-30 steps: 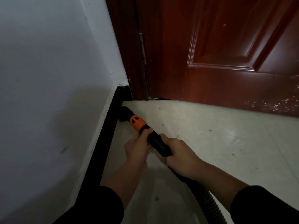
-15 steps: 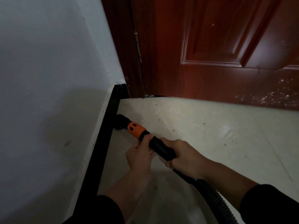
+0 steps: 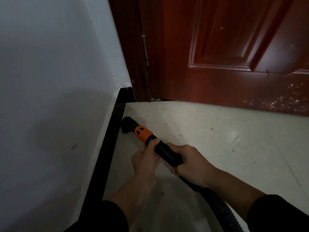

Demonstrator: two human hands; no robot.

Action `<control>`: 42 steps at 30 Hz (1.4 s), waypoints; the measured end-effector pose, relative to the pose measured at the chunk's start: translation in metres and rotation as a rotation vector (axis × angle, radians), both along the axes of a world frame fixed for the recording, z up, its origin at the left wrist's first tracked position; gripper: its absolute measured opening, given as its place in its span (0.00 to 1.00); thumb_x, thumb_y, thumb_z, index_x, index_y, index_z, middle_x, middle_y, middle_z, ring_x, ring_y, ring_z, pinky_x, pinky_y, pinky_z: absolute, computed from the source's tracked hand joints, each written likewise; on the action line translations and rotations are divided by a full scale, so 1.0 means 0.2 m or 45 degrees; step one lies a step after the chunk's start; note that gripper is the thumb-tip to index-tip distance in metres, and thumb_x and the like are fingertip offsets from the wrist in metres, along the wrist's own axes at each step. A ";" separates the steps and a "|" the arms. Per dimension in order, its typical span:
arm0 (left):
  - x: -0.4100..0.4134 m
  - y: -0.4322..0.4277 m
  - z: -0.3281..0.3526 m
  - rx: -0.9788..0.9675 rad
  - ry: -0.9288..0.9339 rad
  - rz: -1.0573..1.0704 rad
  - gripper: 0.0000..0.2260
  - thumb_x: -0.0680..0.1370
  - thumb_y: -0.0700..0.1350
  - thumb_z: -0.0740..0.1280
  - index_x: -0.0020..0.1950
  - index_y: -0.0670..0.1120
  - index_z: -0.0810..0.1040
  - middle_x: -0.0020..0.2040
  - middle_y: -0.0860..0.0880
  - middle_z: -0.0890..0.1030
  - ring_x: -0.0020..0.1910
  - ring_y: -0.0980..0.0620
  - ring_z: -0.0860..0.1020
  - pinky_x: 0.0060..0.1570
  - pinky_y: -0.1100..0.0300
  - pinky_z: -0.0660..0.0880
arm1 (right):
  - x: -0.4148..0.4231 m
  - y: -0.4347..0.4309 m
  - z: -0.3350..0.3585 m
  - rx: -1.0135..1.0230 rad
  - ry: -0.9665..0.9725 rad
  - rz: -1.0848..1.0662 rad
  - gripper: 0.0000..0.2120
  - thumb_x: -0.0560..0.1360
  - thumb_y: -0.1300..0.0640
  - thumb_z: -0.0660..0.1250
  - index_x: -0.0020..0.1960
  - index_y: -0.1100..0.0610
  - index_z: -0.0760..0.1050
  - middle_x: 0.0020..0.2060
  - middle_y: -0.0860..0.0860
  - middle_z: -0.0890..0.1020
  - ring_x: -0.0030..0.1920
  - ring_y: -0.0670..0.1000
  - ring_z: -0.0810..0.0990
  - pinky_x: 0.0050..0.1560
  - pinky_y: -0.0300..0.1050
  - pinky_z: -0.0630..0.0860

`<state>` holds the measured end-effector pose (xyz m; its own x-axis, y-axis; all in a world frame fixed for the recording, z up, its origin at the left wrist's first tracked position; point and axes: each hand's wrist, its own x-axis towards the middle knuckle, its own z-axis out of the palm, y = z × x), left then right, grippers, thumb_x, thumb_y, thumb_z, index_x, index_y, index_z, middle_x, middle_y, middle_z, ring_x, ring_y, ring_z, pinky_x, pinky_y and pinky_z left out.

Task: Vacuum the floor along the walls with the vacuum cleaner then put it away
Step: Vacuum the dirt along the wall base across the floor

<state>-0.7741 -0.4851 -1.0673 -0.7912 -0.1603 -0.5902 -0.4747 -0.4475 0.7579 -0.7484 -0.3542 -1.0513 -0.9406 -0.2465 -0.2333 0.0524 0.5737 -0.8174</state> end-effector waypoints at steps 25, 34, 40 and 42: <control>-0.18 0.39 -0.12 0.010 0.047 -0.424 0.11 0.74 0.45 0.72 0.55 0.45 0.81 0.53 0.49 0.83 0.50 0.52 0.83 0.41 0.62 0.81 | 0.06 0.31 -0.08 0.237 0.228 -0.339 0.28 0.71 0.65 0.68 0.68 0.51 0.67 0.37 0.51 0.74 0.34 0.47 0.74 0.29 0.33 0.68; -0.08 0.52 -0.13 0.053 0.035 -0.547 0.11 0.74 0.46 0.72 0.55 0.46 0.80 0.54 0.49 0.83 0.53 0.51 0.82 0.43 0.61 0.81 | 0.20 0.43 -0.06 0.315 0.199 -0.416 0.26 0.69 0.64 0.68 0.65 0.51 0.68 0.36 0.51 0.73 0.34 0.49 0.74 0.30 0.37 0.68; 0.01 0.59 -0.12 0.081 0.017 -0.618 0.10 0.74 0.45 0.73 0.54 0.44 0.81 0.50 0.48 0.85 0.48 0.52 0.84 0.41 0.61 0.81 | 0.32 0.51 -0.03 0.328 0.160 -0.455 0.25 0.68 0.67 0.67 0.61 0.48 0.70 0.34 0.51 0.75 0.33 0.50 0.75 0.30 0.37 0.69; 0.04 0.61 -0.11 0.069 -0.007 -0.644 0.09 0.74 0.44 0.73 0.52 0.43 0.82 0.47 0.48 0.86 0.44 0.54 0.85 0.39 0.62 0.81 | 0.35 0.53 -0.03 0.327 0.132 -0.460 0.26 0.67 0.67 0.67 0.61 0.48 0.71 0.33 0.51 0.77 0.32 0.51 0.76 0.30 0.40 0.71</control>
<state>-0.7668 -0.3638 -1.0888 -0.7587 0.2731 -0.5914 -0.6461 -0.1993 0.7368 -0.6786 -0.2475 -1.0565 -0.9773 0.1556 -0.1437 0.2118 0.7187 -0.6623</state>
